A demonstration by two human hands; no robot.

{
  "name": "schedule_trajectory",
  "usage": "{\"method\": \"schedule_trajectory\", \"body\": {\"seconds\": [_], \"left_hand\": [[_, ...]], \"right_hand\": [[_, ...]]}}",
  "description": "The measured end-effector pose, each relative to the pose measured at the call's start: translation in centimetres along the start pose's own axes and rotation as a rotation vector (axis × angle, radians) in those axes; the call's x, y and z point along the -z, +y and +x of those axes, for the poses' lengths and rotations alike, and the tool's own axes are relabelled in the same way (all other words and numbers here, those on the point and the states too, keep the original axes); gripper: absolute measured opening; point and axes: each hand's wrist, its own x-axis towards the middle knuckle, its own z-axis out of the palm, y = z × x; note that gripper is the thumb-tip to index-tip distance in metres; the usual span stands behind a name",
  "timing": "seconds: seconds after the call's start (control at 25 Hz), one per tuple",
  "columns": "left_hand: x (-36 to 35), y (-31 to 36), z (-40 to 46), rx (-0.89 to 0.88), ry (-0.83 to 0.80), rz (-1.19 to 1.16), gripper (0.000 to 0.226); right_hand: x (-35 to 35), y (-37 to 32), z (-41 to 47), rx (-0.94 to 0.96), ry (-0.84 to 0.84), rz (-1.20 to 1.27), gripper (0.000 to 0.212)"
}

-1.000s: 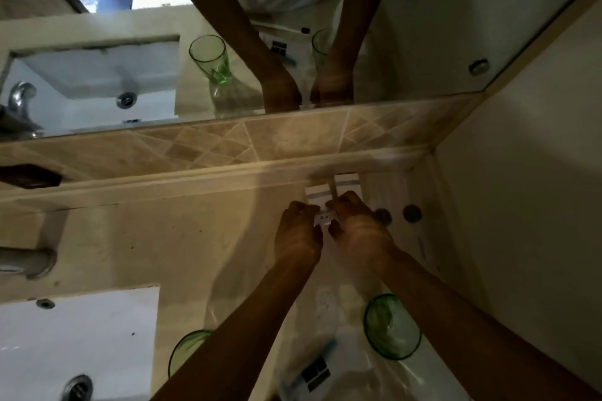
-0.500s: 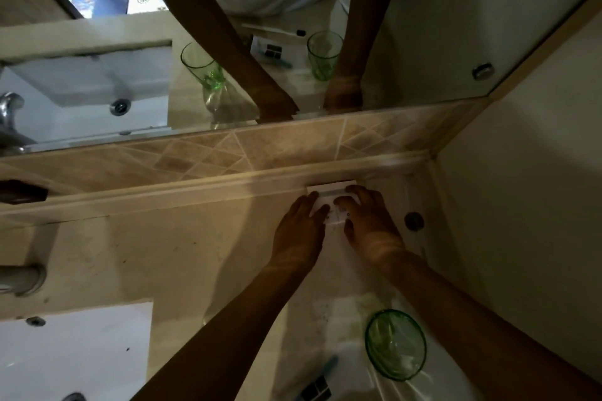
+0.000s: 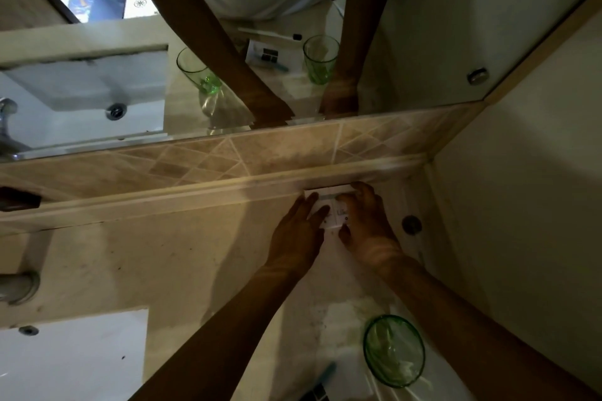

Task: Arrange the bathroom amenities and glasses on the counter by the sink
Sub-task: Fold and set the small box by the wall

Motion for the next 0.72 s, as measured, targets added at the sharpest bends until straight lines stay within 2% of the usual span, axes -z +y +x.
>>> {"method": "schedule_trajectory", "body": {"seconds": [0.16, 0.24, 0.36, 0.44, 0.6, 0.72], "left_hand": [[0.1, -0.4, -0.9, -0.036, 0.013, -0.006, 0.066], [0.2, -0.3, -2.3, -0.069, 0.086, -0.040, 0.064], [0.2, 0.8, -5.6, -0.032, 0.259, -0.144, 0.051], [-0.6, 1.5, -8.9, -0.002, 0.328, -0.244, 0.037], [-3.8, 1.4, -16.8, 0.009, 0.270, -0.339, 0.013], [-5.8, 1.5, -22.9, 0.034, 0.193, -0.339, 0.007]], "right_hand": [[1.0, 0.6, -1.6, 0.071, 0.071, 0.087, 0.077], [1.8, 1.1, -3.1, 0.060, 0.128, 0.208, 0.073], [3.1, 1.9, -6.1, -0.159, 0.197, 0.460, 0.056], [3.2, 3.2, -8.5, -0.254, 0.256, 0.574, 0.051], [1.7, 6.2, -15.2, -0.388, 0.314, 0.593, 0.040], [0.3, 7.0, -21.4, -0.530, 0.329, 0.636, 0.031]]}}
